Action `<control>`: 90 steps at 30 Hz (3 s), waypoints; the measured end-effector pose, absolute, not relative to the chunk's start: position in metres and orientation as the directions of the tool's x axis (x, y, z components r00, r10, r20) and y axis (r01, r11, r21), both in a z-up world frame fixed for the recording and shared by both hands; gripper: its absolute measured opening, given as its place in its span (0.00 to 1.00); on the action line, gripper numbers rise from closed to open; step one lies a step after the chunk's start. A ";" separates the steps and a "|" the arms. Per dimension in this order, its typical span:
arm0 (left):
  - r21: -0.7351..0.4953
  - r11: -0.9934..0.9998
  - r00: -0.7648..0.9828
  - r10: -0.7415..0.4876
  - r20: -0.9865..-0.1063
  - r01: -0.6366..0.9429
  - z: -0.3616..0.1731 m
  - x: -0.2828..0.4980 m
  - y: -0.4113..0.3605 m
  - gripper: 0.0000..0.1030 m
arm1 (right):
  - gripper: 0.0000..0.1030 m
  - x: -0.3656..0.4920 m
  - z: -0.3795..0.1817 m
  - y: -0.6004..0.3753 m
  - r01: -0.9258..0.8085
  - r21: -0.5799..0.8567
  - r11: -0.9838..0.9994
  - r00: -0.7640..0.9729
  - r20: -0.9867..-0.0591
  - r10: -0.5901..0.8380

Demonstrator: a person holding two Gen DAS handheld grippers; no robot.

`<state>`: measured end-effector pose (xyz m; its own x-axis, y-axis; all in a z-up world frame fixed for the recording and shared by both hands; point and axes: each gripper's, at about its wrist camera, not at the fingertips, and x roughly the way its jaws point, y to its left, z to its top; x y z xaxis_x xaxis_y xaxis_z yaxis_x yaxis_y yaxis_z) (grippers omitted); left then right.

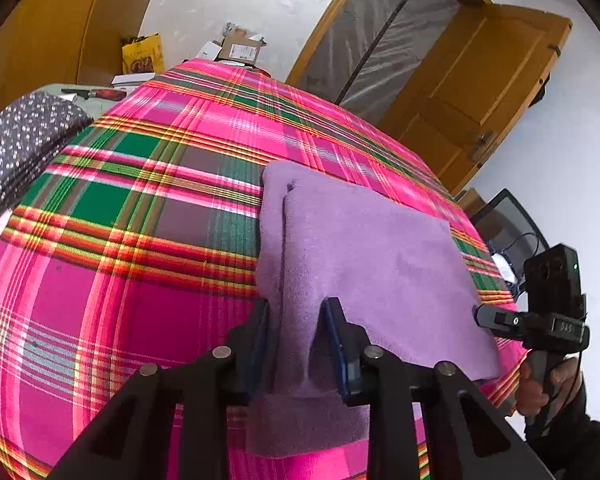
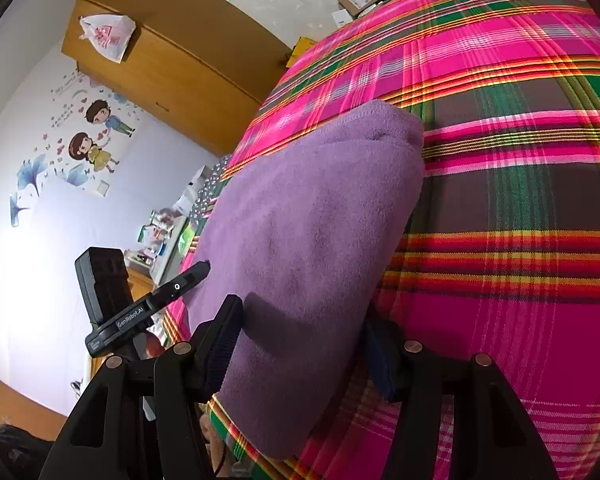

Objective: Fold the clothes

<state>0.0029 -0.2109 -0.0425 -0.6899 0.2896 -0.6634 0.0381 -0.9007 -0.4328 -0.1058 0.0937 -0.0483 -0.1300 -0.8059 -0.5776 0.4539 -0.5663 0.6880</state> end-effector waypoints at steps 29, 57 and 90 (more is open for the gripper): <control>-0.426 -0.904 -0.702 0.275 -0.657 0.045 -0.034 0.010 -0.202 0.20 | 0.34 -0.120 -0.042 0.084 0.489 0.640 -0.593 -0.185 -0.588 -0.787; -0.484 -0.875 -0.708 0.323 -0.628 0.030 -0.027 0.002 -0.197 0.19 | 0.30 -0.123 -0.036 0.092 0.503 0.653 -0.565 -0.188 -0.556 -0.810; -0.360 -0.866 -0.623 0.500 -0.601 -0.347 0.032 -0.162 0.008 0.19 | 0.29 -0.214 0.010 0.290 0.420 0.581 -0.697 -0.462 -0.525 -0.715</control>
<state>-0.1619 0.0083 0.0319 -0.6233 0.4998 -0.6014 -0.3470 -0.8660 -0.3601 -0.2139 0.2898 0.0103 -0.4620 -0.7151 -0.5246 0.4196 -0.6974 0.5810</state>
